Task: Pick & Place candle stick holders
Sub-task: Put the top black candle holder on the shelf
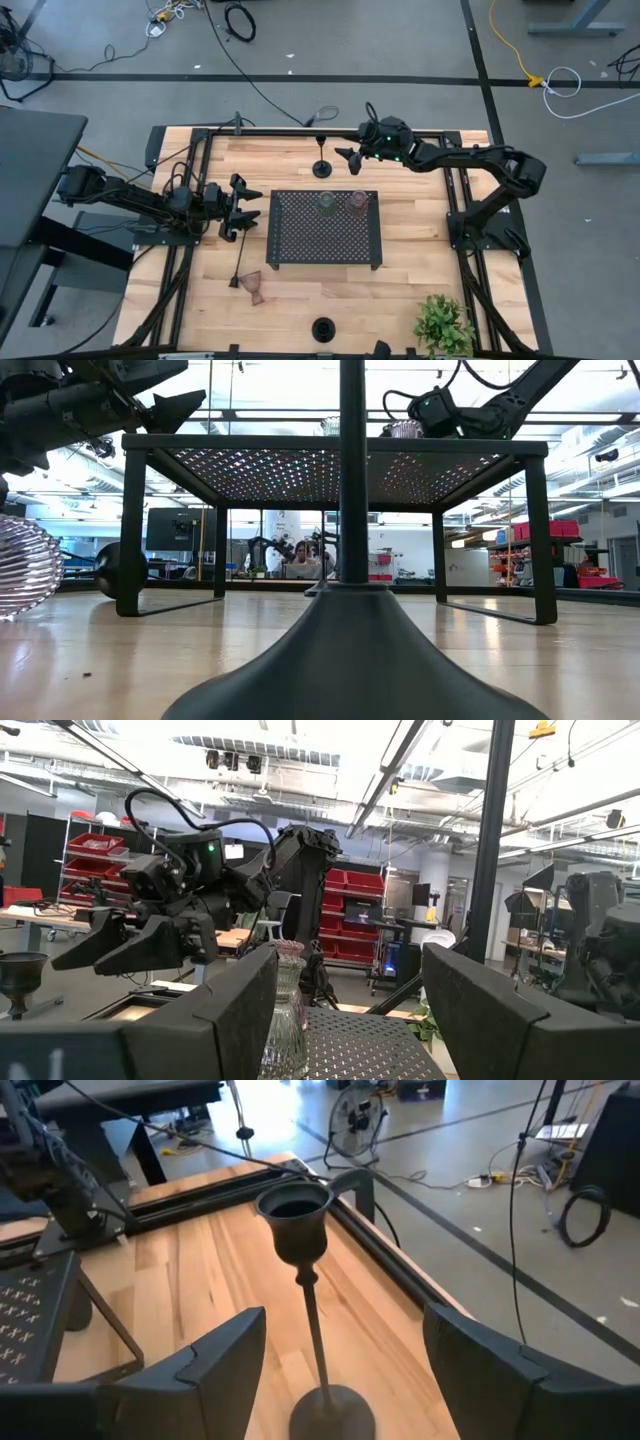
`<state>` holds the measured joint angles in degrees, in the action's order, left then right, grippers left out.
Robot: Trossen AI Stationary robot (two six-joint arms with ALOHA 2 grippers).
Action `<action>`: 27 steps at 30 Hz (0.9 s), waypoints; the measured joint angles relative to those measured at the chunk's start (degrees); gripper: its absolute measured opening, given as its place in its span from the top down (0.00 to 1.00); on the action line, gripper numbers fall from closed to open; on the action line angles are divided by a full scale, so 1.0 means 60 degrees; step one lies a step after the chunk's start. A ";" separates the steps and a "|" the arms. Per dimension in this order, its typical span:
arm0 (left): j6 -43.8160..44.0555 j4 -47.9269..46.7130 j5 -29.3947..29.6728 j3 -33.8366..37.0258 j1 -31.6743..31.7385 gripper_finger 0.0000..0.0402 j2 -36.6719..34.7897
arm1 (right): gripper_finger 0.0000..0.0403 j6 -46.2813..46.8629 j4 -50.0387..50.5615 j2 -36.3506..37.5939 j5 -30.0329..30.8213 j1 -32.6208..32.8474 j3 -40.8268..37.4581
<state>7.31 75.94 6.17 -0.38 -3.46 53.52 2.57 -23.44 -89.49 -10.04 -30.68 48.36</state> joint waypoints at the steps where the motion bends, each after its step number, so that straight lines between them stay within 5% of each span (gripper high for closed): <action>1: 0.0000 0.0000 0.0000 0.0000 0.0002 0.38 -0.0003 | 0.34 0.0000 -0.0018 -0.0001 0.0000 0.0000 0.0000; 27: -0.0031 0.0000 0.0004 0.0000 0.0002 0.38 0.0000 | 0.34 0.0257 -0.0847 -0.0721 -0.0155 0.0074 0.0000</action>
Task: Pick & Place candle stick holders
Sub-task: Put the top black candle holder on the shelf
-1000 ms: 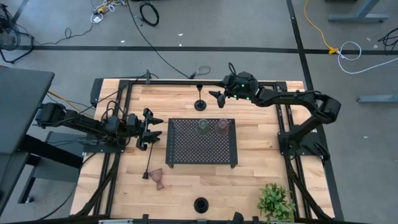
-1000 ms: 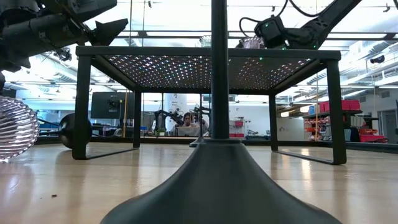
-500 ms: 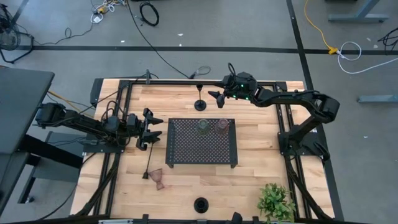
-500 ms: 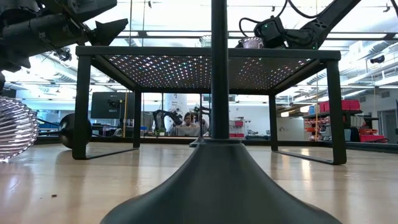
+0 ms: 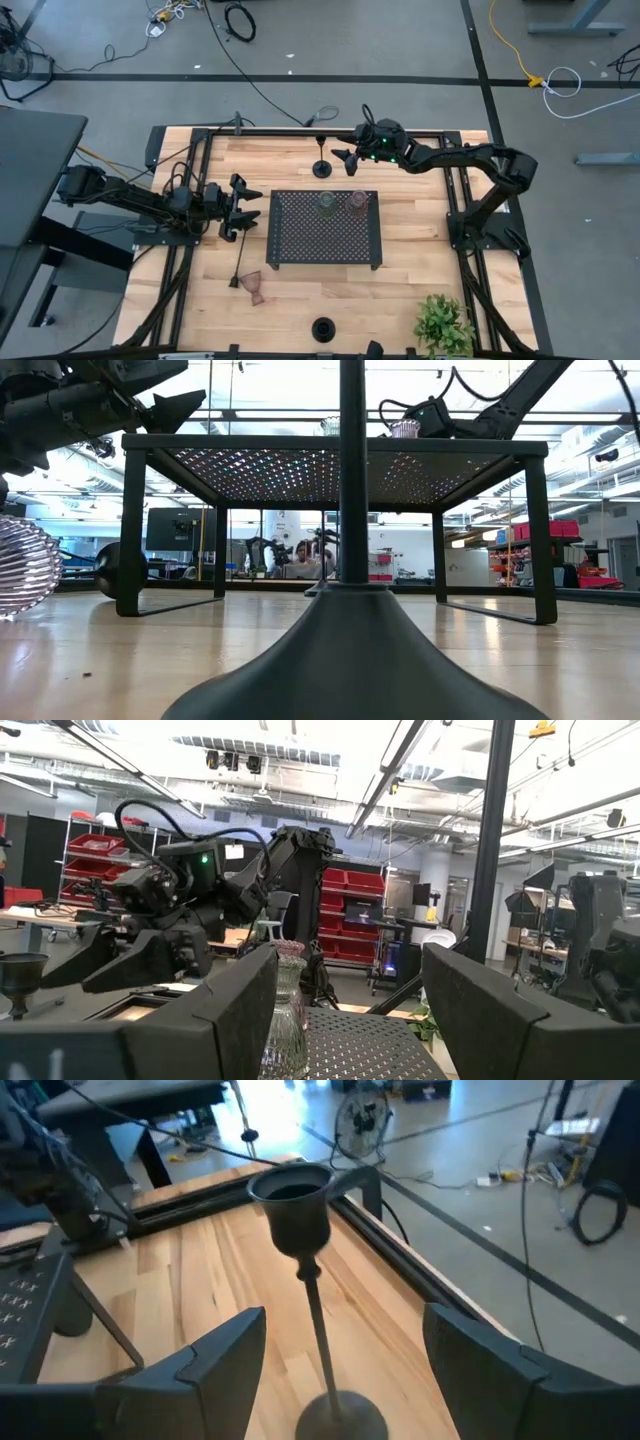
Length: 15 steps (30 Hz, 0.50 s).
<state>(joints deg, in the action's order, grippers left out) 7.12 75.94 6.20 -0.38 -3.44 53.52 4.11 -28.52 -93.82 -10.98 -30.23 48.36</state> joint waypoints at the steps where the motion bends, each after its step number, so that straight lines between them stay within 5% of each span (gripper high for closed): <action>1: -0.0016 0.0000 0.0000 0.0000 -0.0001 0.38 0.0000 | 0.34 -0.0010 -0.0216 -0.0111 -0.0031 0.0007 0.0000; 15: -0.0046 -0.0004 -0.0002 0.0000 -0.0002 0.38 0.0000 | 0.34 0.0024 -0.1522 -0.0715 0.0402 0.0373 -0.0001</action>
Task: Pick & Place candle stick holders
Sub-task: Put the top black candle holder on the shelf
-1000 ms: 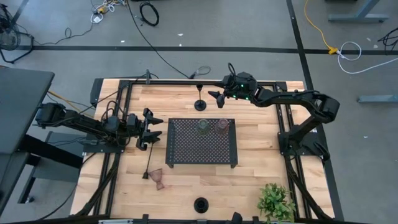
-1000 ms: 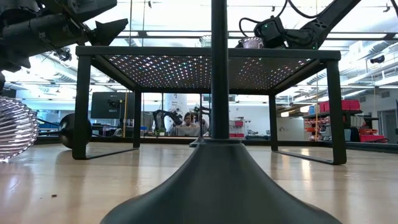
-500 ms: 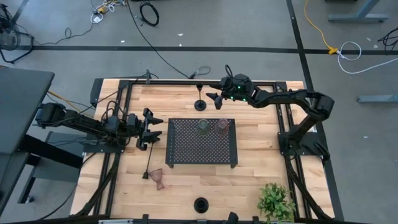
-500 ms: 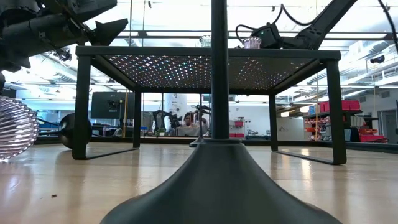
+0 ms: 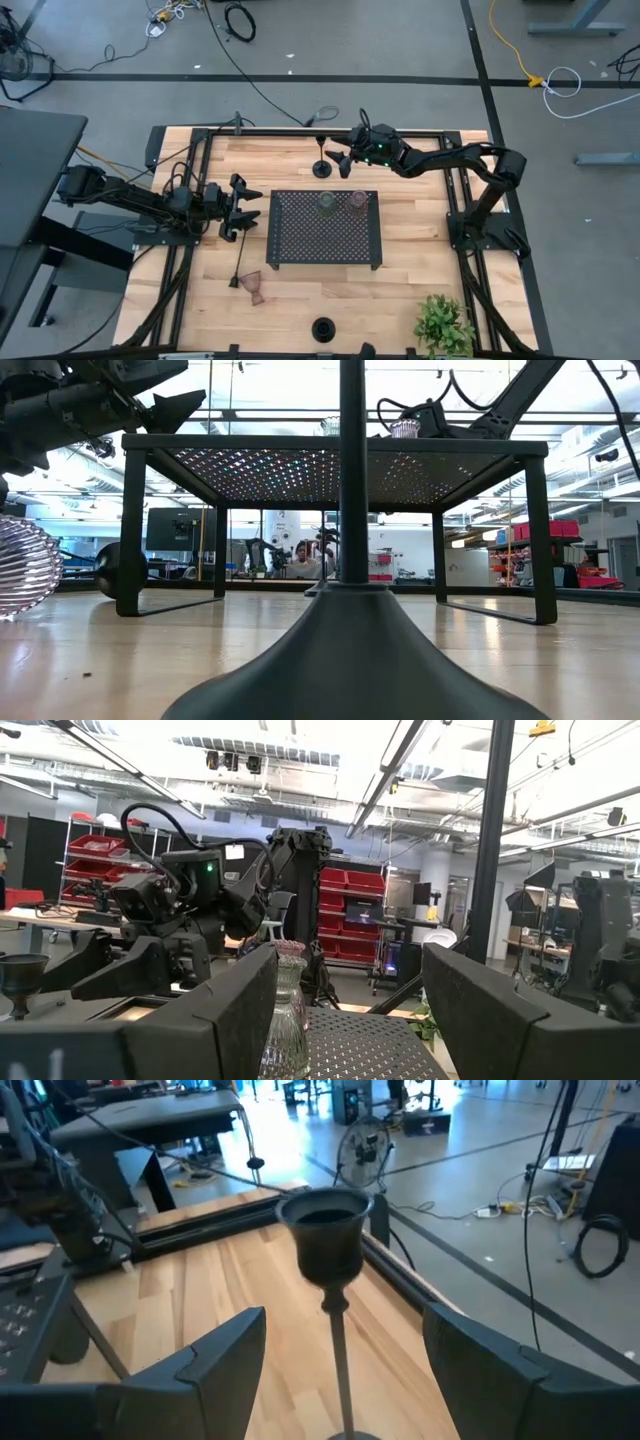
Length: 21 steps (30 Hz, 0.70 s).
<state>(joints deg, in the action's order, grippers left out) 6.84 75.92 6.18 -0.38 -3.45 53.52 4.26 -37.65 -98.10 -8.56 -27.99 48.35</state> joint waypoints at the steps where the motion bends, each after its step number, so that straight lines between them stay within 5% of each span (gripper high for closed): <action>1: -0.0002 0.0000 0.0001 0.0002 -0.0001 0.38 -0.0001 | 0.34 0.0002 -0.0050 0.0000 0.0015 0.0028 -0.0001; 21: -0.0027 0.0000 0.0002 0.0000 0.0002 0.38 0.0000 | 0.34 -0.0179 0.0030 -0.0255 0.1209 0.0573 0.0143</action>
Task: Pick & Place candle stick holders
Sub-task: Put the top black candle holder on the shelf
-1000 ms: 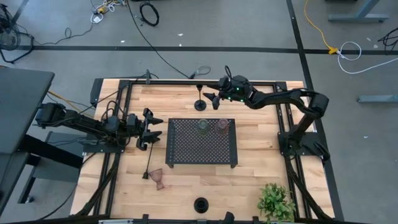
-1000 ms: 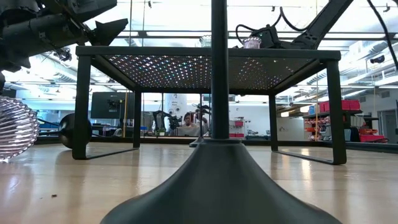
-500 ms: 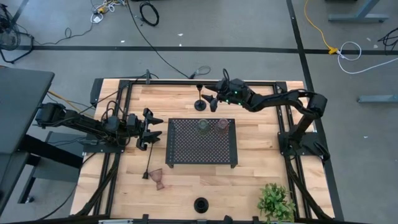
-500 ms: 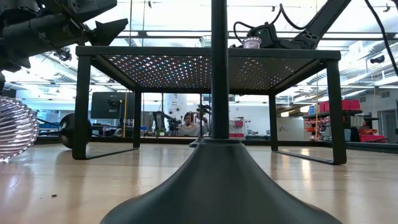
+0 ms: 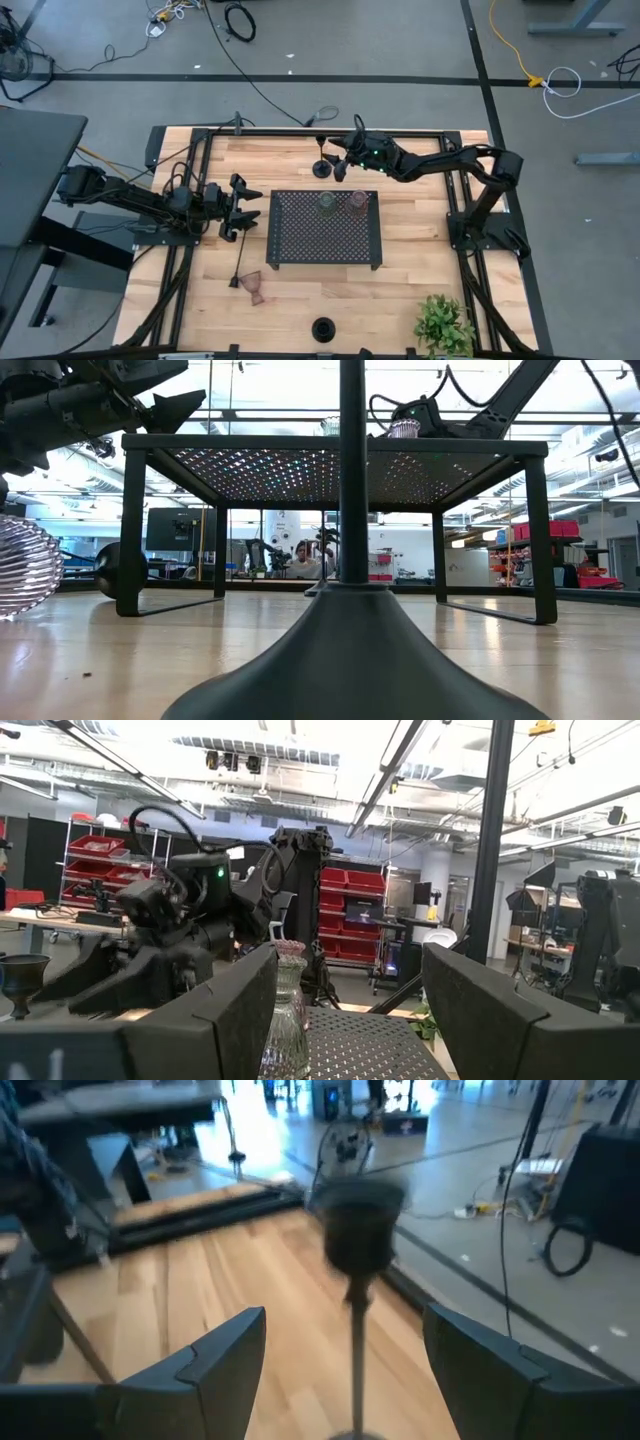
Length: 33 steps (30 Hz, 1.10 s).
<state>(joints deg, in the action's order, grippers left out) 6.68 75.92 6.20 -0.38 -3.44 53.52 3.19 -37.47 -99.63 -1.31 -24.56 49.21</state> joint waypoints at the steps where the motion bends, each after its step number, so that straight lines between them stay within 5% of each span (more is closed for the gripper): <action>1: 0.0003 -0.0003 0.0000 0.0000 0.0000 0.38 0.0000 | 0.34 0.0054 -0.0015 -0.0095 -0.0028 0.0004 0.0000; 14: 0.0021 -0.0219 0.0004 0.0000 0.0000 0.38 0.0000 | 0.37 -0.0289 -0.0134 -0.1144 0.0245 0.0025 0.1162; 19: 0.0018 -0.0218 0.0000 0.0003 0.0000 0.38 0.0000 | 0.54 -0.0281 0.0254 -0.1148 0.0245 0.0022 0.1166; 26: 0.0023 -0.0215 0.0000 0.0001 0.0000 0.38 0.0000 | 0.95 -0.0288 0.0329 -0.1148 0.0260 0.0024 0.1168; 33: 0.0021 -0.0218 0.0000 0.0000 0.0000 0.38 0.0000 | 0.98 -0.0110 0.0244 -0.1115 0.0231 0.0047 0.1166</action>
<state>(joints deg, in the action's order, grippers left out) 6.81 74.61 6.20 -0.38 -3.44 53.52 2.52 -36.01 -106.32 0.08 -24.27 56.21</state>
